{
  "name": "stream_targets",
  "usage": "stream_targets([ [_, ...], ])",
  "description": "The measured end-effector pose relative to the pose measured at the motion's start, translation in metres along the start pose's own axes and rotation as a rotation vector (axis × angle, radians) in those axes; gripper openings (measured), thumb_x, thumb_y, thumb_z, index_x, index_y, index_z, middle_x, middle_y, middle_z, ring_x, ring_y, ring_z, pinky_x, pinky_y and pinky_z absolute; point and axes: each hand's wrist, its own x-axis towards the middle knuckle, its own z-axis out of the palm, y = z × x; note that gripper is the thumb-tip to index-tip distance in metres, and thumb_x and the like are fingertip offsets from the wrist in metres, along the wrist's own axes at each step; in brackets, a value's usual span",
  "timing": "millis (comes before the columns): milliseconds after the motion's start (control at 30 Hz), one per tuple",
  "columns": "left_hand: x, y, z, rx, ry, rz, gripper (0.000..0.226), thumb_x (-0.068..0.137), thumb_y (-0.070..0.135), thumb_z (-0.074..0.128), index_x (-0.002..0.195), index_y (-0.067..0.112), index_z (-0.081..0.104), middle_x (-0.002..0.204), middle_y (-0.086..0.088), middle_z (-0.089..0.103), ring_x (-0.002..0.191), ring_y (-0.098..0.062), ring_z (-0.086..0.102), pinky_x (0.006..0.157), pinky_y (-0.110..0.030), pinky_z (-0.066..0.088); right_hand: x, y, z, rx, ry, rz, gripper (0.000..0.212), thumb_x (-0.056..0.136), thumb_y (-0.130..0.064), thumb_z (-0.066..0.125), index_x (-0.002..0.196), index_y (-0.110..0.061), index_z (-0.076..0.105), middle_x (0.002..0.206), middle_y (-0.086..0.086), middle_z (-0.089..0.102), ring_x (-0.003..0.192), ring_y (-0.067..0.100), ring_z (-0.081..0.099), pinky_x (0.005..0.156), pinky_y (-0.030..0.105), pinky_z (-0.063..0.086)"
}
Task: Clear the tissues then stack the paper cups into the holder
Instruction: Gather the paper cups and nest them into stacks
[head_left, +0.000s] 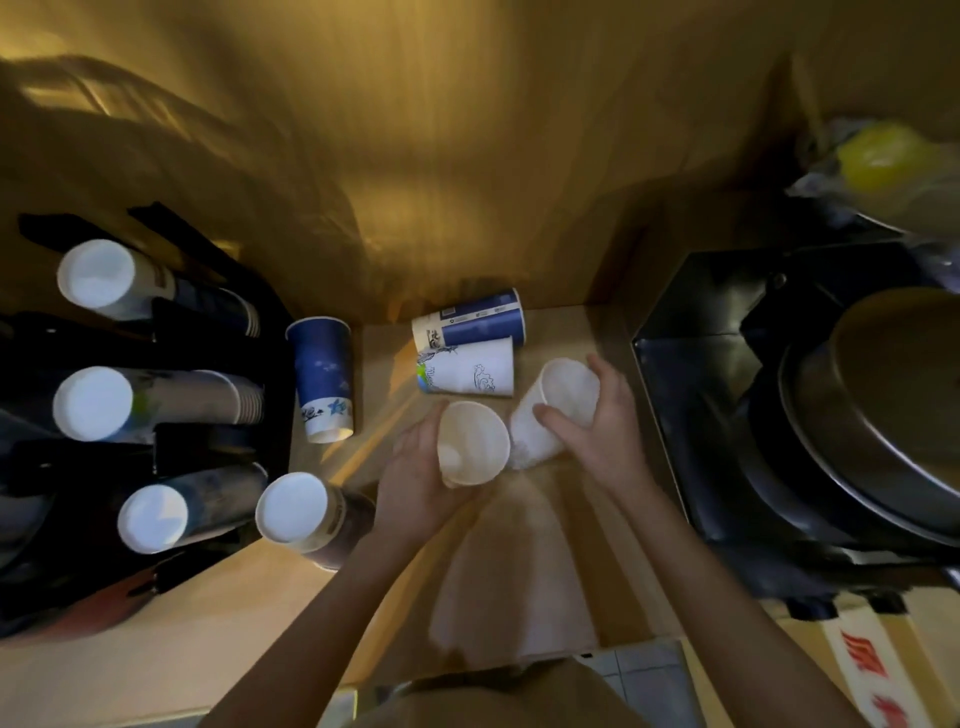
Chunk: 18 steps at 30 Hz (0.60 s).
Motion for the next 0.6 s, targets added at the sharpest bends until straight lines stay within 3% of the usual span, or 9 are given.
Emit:
stream_targets([
  [133,-0.005,0.004,0.004,-0.259,0.058,-0.1,0.094,0.059,0.031,0.084,0.135,0.016,0.031,0.129,0.006,0.046,0.114,-0.008,0.041,0.086,-0.024,0.035,0.001,-0.046,-0.02,-0.018,0.124,-0.149,0.08,0.063,-0.033,0.08,0.131,-0.019,0.041,0.131,0.004,0.044,0.114,0.012,0.041,0.097,0.034,0.04],
  [233,-0.003,-0.004,0.01,-0.275,0.052,-0.139,0.096,0.058,0.026,0.085,0.136,0.018,0.03,0.134,-0.005,0.049,0.119,-0.02,0.047,0.087,-0.027,0.037,-0.007,-0.073,-0.027,-0.027,0.112,-0.252,0.082,0.061,-0.041,0.077,0.132,-0.021,0.041,0.125,-0.007,0.041,0.112,0.006,0.037,0.094,0.029,0.039],
  [400,0.003,-0.008,0.01,-0.322,0.045,-0.181,0.1,0.052,0.023,0.087,0.136,0.019,0.034,0.132,-0.008,0.055,0.116,-0.024,0.054,0.09,-0.031,0.045,-0.021,-0.089,-0.008,-0.079,-0.101,-0.362,0.083,0.059,-0.047,0.073,0.131,-0.019,0.044,0.128,-0.006,0.044,0.119,0.008,0.041,0.098,0.022,0.034],
  [533,-0.001,-0.009,0.011,-0.358,0.039,-0.202,0.097,0.05,0.046,0.076,0.135,0.025,0.035,0.127,-0.003,0.059,0.113,-0.019,0.058,0.091,-0.036,0.05,-0.022,-0.072,0.028,-0.269,-0.315,-0.312,0.094,0.058,-0.054,0.074,0.137,-0.019,0.036,0.14,-0.001,0.041,0.127,0.016,0.039,0.103,0.032,0.038],
  [600,-0.003,-0.004,0.01,-0.393,0.042,-0.221,0.094,0.051,0.047,0.074,0.134,0.025,0.036,0.123,0.003,0.059,0.109,-0.012,0.055,0.088,-0.029,0.046,-0.021,-0.059,0.044,-0.341,-0.386,-0.28,0.095,0.062,-0.052,0.075,0.14,-0.019,0.031,0.146,-0.001,0.036,0.133,0.016,0.035,0.107,0.036,0.037],
])
